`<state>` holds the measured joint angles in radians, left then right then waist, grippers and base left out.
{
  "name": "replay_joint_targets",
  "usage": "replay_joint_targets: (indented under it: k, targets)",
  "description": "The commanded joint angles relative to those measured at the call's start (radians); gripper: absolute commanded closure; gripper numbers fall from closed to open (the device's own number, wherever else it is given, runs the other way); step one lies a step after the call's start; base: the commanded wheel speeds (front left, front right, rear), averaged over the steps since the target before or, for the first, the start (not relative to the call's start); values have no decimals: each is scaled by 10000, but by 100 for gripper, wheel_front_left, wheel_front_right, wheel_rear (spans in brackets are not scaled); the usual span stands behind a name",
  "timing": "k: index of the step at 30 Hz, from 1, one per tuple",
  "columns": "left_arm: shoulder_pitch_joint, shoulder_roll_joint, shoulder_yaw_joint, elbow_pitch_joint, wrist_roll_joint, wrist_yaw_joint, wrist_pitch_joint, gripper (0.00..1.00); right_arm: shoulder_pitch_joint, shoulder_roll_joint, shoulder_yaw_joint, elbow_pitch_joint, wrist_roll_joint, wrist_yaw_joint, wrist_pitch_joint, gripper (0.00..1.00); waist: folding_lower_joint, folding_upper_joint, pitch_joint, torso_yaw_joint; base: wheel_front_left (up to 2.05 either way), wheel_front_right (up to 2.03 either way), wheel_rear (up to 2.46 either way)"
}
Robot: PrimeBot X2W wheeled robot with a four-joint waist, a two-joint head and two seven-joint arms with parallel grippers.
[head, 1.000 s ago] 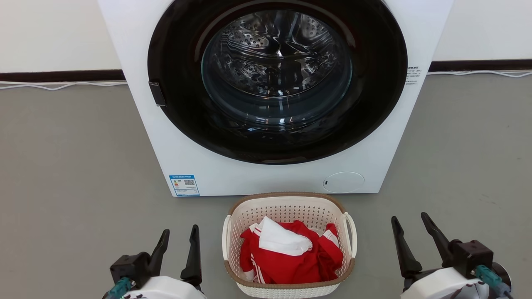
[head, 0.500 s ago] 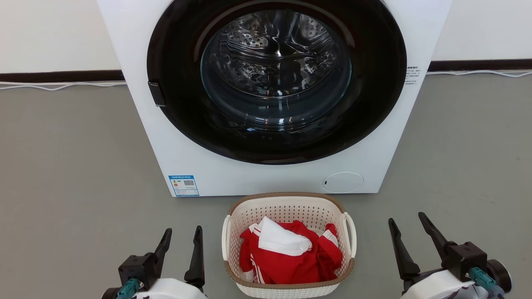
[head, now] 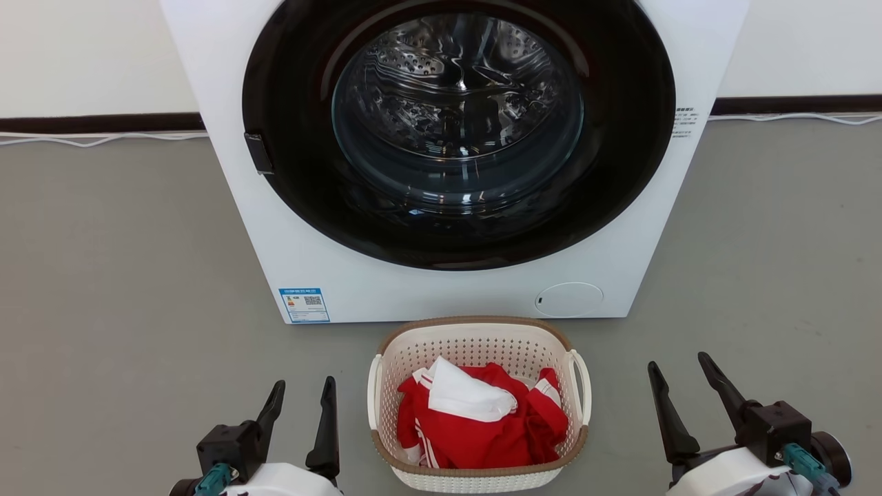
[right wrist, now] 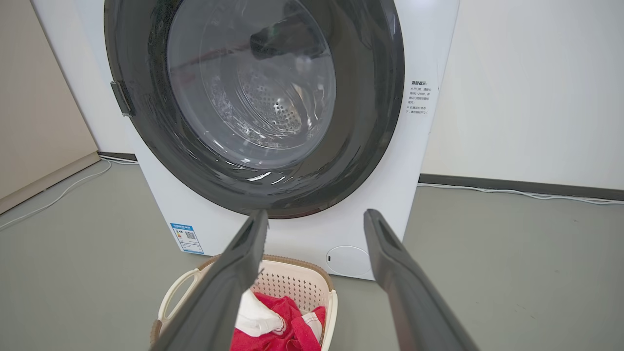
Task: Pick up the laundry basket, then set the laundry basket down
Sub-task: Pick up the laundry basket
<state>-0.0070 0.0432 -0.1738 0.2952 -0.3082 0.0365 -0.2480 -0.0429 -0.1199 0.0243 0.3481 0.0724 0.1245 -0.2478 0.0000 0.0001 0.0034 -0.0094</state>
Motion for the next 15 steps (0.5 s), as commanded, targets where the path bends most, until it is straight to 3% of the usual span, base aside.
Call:
replay_joint_targets:
  k: [1, 15]
  targets:
    - [-217, 70, 251, -196, -37, 100, -138, 0, -369, -56, 161, -195, 32, 62, -139, 0, 0, -1, 37, 4, 0, 0, 0]
    - [-581, 70, 76, -153, -77, 162, -138, 0, -757, 60, -116, 43, 446, 62, -139, 0, 0, -1, 701, 4, 0, 0, 0]
